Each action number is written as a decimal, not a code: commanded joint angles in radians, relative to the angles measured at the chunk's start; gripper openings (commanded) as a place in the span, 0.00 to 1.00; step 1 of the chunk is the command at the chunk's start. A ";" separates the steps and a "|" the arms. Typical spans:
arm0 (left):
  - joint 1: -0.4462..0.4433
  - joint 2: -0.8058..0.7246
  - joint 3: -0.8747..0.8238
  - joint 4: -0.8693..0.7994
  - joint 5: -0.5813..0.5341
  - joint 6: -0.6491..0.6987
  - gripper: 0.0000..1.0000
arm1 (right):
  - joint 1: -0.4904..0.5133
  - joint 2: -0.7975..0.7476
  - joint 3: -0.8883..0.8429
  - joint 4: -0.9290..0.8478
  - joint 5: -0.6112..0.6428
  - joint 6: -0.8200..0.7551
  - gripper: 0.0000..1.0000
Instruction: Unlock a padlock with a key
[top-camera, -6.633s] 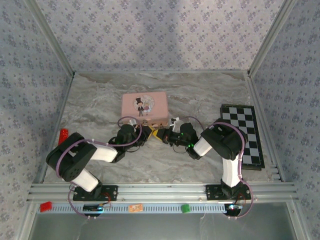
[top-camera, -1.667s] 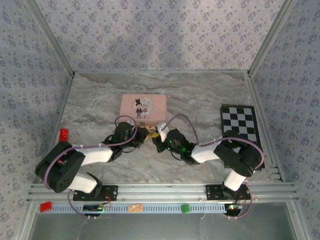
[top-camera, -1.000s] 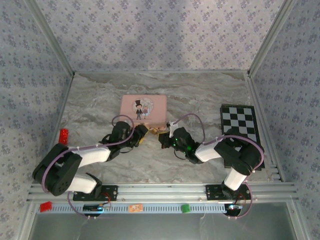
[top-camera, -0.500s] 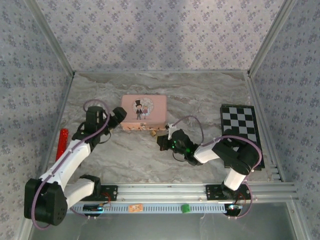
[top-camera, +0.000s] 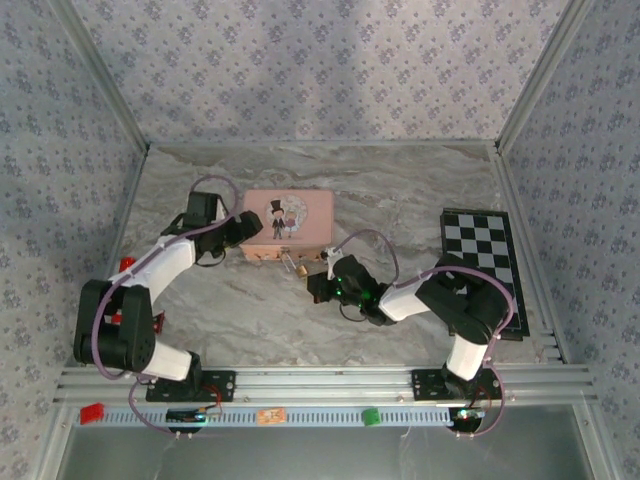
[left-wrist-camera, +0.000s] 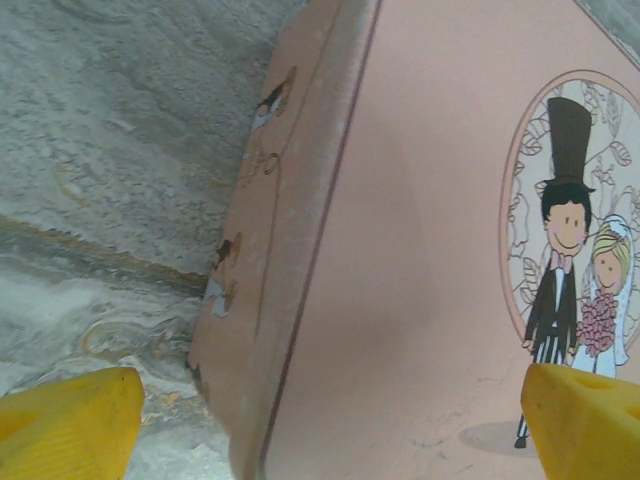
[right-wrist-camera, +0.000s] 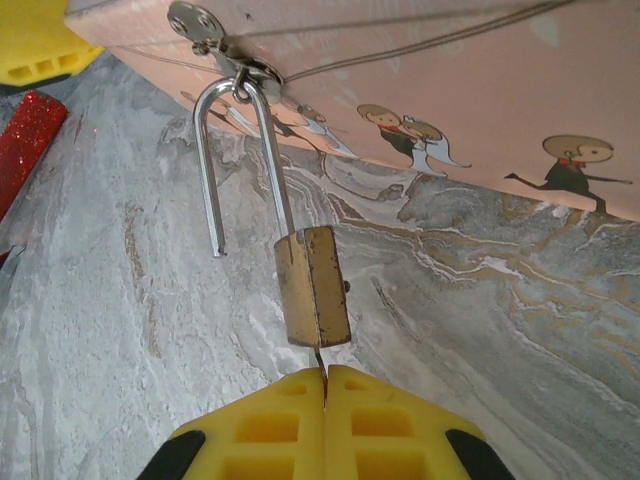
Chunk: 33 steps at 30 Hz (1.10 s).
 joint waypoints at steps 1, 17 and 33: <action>-0.004 0.024 0.043 0.039 0.069 0.031 0.96 | -0.012 0.017 0.027 -0.026 -0.020 0.022 0.00; -0.136 0.104 0.051 0.081 0.041 -0.018 0.93 | -0.084 -0.056 -0.065 0.023 -0.067 0.010 0.23; -0.196 0.125 0.039 0.110 0.028 -0.034 0.93 | -0.343 -0.070 0.027 0.047 -0.391 0.135 0.49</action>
